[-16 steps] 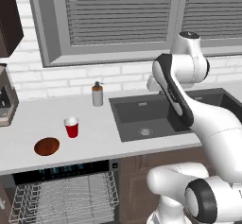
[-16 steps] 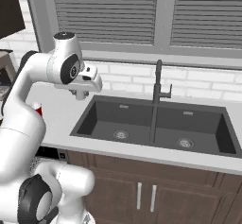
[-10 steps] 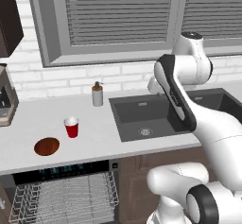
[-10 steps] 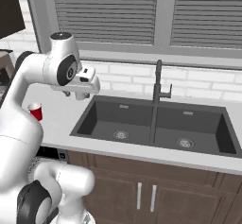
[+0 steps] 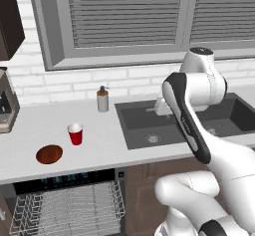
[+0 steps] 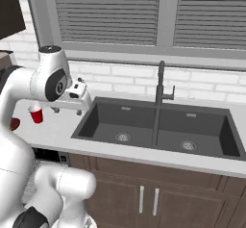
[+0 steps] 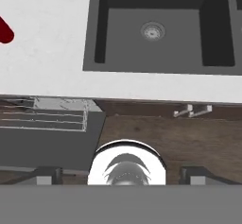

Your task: Pick up the cup and bowl from the counter, place them in the dishwasher, and close the dishwasher door.

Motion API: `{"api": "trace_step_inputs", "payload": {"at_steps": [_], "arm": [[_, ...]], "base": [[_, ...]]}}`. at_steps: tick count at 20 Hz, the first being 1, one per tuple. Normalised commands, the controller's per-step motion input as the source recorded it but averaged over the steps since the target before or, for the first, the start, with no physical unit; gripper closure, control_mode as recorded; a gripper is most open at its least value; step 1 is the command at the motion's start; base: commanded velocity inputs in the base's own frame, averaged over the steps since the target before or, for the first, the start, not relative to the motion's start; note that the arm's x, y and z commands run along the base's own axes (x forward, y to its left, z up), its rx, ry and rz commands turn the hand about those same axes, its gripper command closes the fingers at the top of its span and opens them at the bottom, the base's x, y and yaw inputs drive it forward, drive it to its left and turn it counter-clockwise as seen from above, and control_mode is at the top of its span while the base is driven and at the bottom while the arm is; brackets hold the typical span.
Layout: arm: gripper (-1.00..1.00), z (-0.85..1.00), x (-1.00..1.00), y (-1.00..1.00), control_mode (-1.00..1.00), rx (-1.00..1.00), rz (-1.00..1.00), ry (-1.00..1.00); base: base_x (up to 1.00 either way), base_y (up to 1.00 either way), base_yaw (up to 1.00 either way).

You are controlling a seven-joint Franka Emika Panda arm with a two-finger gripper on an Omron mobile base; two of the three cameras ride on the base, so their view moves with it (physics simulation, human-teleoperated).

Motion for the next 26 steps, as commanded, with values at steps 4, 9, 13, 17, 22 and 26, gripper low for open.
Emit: {"api": "trace_step_inputs", "payload": {"at_steps": [4, 9, 13, 17, 22, 26], "arm": [[-1.0, -0.42, -0.25, 0.01, -1.0, 0.0, 0.0, 0.13], [-1.0, -0.17, -0.04, 0.0, 1.0, 0.0, 0.0, 0.08], [-1.0, 0.0, 0.0, 0.0, 1.0, 0.0, 0.0, 0.0], [-1.0, 0.0, 0.0, 0.0, 1.0, 0.0, 0.0, 0.0], [-1.0, 0.0, 0.0, 0.0, 1.0, 0.0, 0.0, 0.0], [-1.0, 0.0, 0.0, 0.0, 1.0, 0.0, 0.0, 0.0]], "base": [[0.0, 0.0, 0.0], [0.0, 0.0, 0.01], [0.0, -0.1, 0.34], [-0.07, -0.08, 0.73], [-0.18, -0.2, 0.83], [-0.51, -0.45, 0.58]]}}
